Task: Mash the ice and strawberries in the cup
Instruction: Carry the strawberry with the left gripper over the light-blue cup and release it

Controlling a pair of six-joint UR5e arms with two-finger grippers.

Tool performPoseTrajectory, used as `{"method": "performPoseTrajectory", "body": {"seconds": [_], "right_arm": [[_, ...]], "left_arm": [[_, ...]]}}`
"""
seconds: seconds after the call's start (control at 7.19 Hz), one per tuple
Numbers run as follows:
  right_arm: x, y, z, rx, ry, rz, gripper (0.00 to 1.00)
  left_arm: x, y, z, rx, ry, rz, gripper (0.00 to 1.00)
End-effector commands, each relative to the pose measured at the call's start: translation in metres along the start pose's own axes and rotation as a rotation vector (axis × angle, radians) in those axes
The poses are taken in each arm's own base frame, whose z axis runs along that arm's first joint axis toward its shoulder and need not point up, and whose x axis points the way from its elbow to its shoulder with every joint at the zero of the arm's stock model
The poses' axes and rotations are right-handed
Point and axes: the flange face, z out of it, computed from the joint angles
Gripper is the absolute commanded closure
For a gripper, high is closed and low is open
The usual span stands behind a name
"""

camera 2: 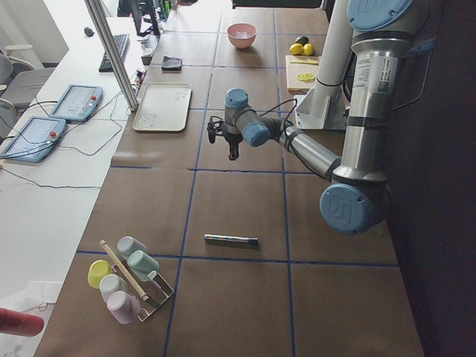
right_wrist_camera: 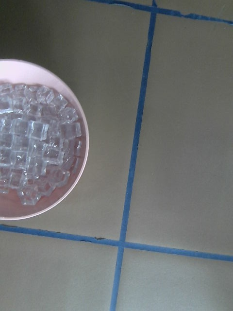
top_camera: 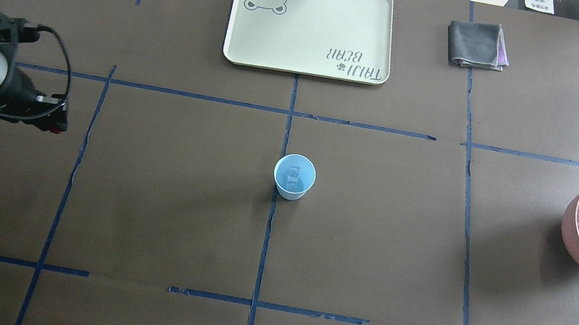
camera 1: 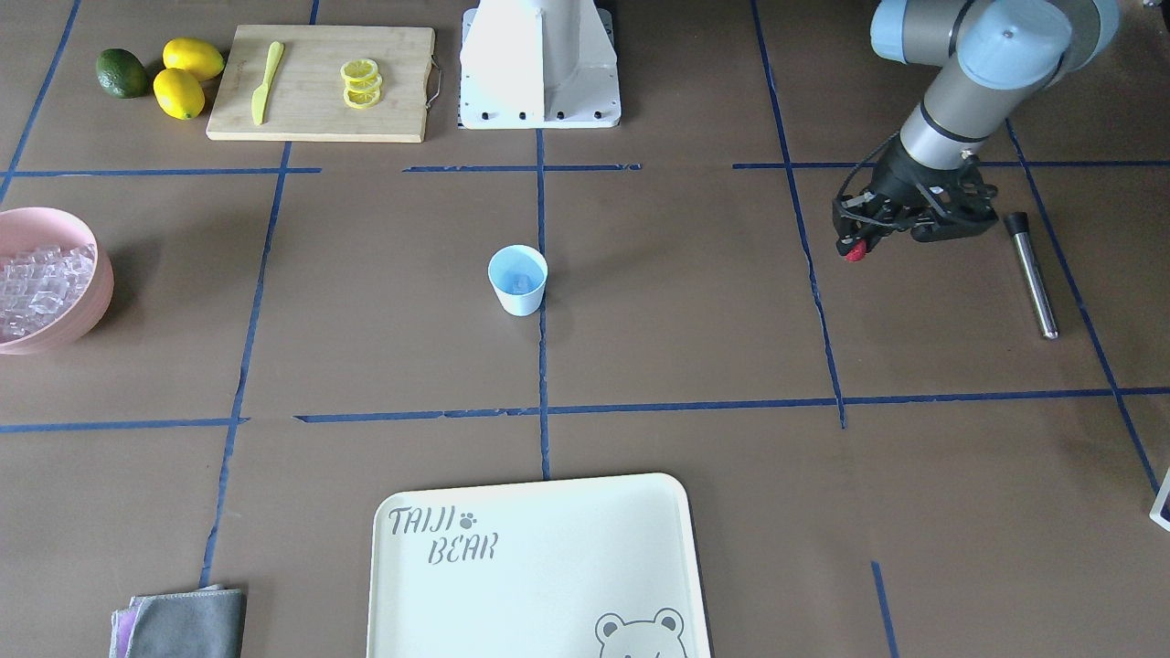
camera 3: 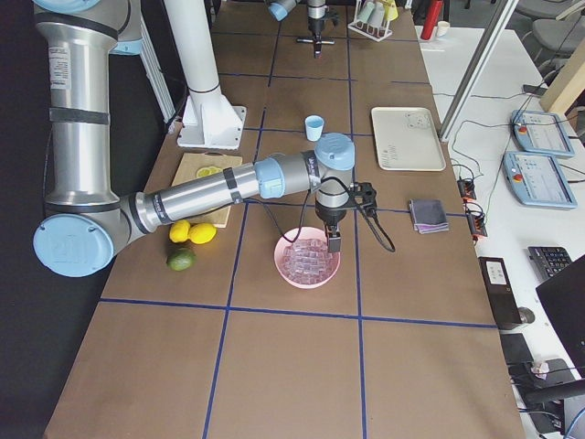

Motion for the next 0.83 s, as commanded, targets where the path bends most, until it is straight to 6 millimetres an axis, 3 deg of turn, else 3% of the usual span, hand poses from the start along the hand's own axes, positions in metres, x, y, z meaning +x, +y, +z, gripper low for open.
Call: {"method": "performPoseTrajectory", "body": {"seconds": [0.0,0.14,0.28,0.42,0.56,0.7], "right_arm": [[0.061,0.032,0.005,-0.018,0.004,-0.058,0.01],[0.078,0.049,0.010,-0.032,0.003,-0.069,0.01],[0.088,0.059,0.011,-0.035,0.000,-0.077,0.01],[0.092,0.064,0.012,-0.036,-0.002,-0.069,0.01],[0.094,0.065,0.012,-0.038,-0.011,-0.060,0.01],[0.094,0.067,0.014,-0.035,-0.055,-0.044,0.01]], "left_arm": [[0.147,0.002,-0.062,-0.011,0.063,-0.086,1.00],[0.206,0.017,-0.046,-0.044,0.111,-0.121,1.00],[0.266,0.016,-0.024,-0.065,0.183,-0.175,1.00],[0.307,0.020,-0.008,-0.083,0.234,-0.195,1.00],[0.335,0.027,0.008,-0.100,0.250,-0.177,1.00],[0.349,0.037,0.018,-0.105,0.253,-0.170,1.00]]}}
